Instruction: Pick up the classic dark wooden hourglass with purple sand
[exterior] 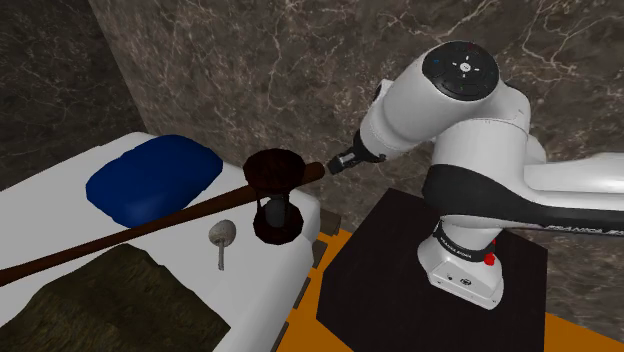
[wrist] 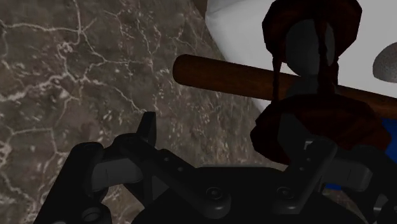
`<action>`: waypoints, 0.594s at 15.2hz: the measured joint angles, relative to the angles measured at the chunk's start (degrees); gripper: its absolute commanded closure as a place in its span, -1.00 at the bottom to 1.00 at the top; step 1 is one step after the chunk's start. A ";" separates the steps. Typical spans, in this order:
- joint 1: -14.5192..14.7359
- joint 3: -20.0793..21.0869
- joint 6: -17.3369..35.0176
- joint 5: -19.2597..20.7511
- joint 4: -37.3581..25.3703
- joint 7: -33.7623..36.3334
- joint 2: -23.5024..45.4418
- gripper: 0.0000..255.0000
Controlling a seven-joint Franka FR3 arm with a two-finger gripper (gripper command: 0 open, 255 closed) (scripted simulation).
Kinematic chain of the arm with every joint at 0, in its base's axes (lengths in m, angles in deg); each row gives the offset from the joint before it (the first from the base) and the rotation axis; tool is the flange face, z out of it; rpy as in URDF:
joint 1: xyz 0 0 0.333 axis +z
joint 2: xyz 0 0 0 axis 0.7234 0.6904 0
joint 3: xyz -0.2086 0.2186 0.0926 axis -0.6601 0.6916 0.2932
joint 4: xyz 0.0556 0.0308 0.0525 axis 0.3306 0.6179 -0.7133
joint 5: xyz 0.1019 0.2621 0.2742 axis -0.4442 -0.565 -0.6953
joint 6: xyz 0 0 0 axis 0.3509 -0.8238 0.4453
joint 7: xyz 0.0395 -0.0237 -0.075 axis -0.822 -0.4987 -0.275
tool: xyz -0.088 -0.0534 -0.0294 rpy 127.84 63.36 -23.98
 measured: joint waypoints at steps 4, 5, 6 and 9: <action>-5.97 15.14 7.26 -2.71 -1.33 12.79 4.15 -1.00; -8.65 19.27 9.40 -3.20 -2.05 15.92 5.34 -1.00; -11.75 23.71 11.29 -3.65 -3.28 19.18 6.42 -1.00; -21.15 35.31 14.44 -4.35 -7.87 27.86 6.71 -1.00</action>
